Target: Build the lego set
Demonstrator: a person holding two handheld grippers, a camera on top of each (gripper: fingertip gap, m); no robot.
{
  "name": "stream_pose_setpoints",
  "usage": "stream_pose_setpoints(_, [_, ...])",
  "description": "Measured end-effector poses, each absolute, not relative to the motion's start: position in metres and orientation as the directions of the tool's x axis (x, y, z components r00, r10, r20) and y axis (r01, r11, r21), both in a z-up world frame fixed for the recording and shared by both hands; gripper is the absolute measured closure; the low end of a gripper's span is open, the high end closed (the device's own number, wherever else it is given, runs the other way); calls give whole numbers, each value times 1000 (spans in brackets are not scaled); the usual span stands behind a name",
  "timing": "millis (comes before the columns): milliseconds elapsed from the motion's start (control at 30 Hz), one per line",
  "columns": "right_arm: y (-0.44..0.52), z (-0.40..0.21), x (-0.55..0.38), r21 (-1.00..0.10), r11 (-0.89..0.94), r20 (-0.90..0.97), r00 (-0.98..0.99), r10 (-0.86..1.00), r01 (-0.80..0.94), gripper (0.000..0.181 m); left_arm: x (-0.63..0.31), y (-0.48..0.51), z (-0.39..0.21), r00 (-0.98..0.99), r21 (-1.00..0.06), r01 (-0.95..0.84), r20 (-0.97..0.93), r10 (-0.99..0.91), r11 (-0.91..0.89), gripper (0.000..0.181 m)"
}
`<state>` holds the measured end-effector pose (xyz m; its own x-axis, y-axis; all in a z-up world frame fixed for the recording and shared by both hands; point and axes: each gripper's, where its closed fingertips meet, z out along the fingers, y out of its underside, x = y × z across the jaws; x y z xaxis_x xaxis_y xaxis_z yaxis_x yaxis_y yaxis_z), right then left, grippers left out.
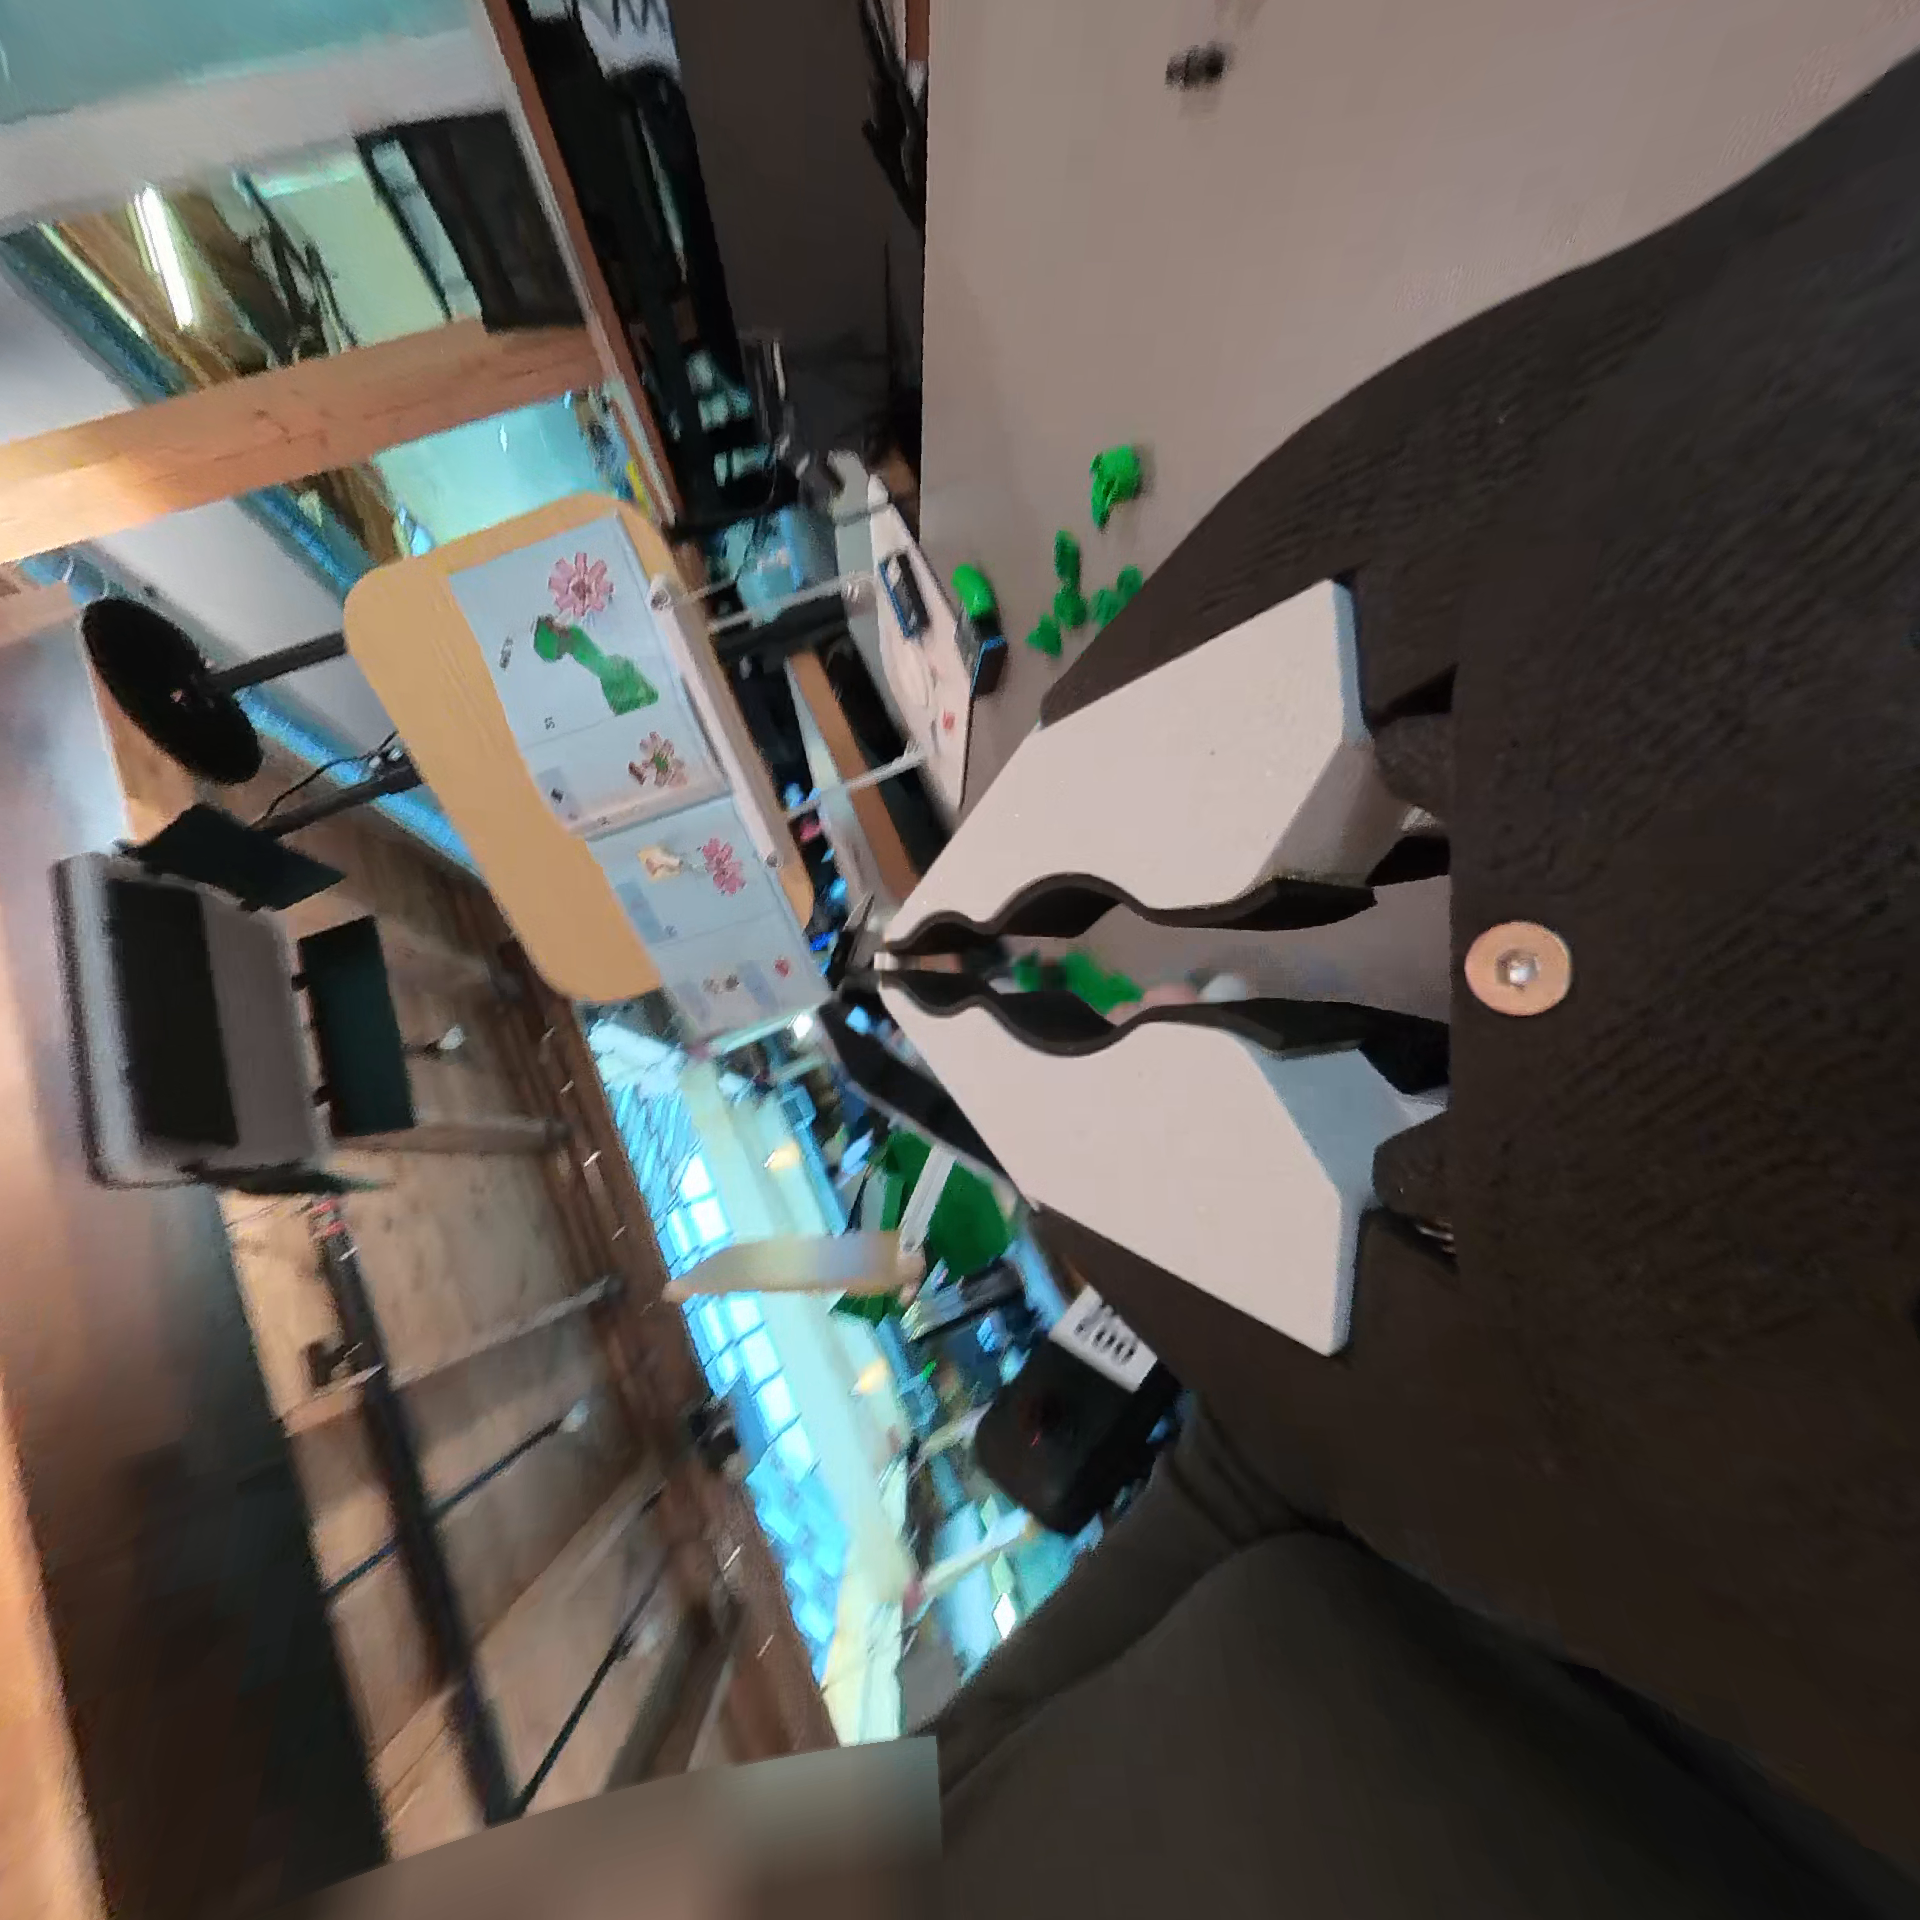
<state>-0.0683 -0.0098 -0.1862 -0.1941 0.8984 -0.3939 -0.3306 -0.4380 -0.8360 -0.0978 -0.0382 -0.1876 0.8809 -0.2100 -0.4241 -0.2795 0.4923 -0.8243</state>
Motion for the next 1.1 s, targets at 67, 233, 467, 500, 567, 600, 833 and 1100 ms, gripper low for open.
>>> stream_pose_setpoints(67, [-15, -179, -66, -775, -525, -441, -293, 848, -352, 180, -93, -39, -190, 867, -819, -286, -442, -230, 498, 97])
stream_pose_setpoints(233, [-24, -198, -87, -816, -530, -473, -261, 841, -228, 180, -81, -34, -210, 805, -796, -404, -543, -238, 451, 152])
stream_pose_setpoints(467, [-37, -200, -94, -835, -520, -462, -287, 839, -178, 180, -90, -30, -209, 815, -793, -439, -550, -185, 421, 175])
stream_pose_setpoints(500, [-38, -200, -94, -836, -520, -460, -292, 839, -174, 180, -89, -31, -210, 811, -791, -439, -553, -192, 426, 178])
stream_pose_setpoints(567, [-38, -201, -92, -848, -504, -447, -287, 847, -164, 180, -88, -32, -209, 800, -778, -455, -571, -185, 433, 179])
stream_pose_setpoints(600, [-38, -202, -91, -859, -488, -436, -278, 856, -153, 180, -87, -32, -209, 792, -770, -468, -583, -179, 434, 180])
stream_pose_setpoints(833, [-30, -214, -77, -947, -317, -307, -145, 941, -53, 173, -85, -29, -217, 687, -671, -611, -713, -138, 421, 181])
stream_pose_setpoints(1100, [-47, -234, -69, -982, -149, -166, -157, 974, 116, 168, -65, -35, -231, 509, -504, -729, -851, -126, 462, 181])
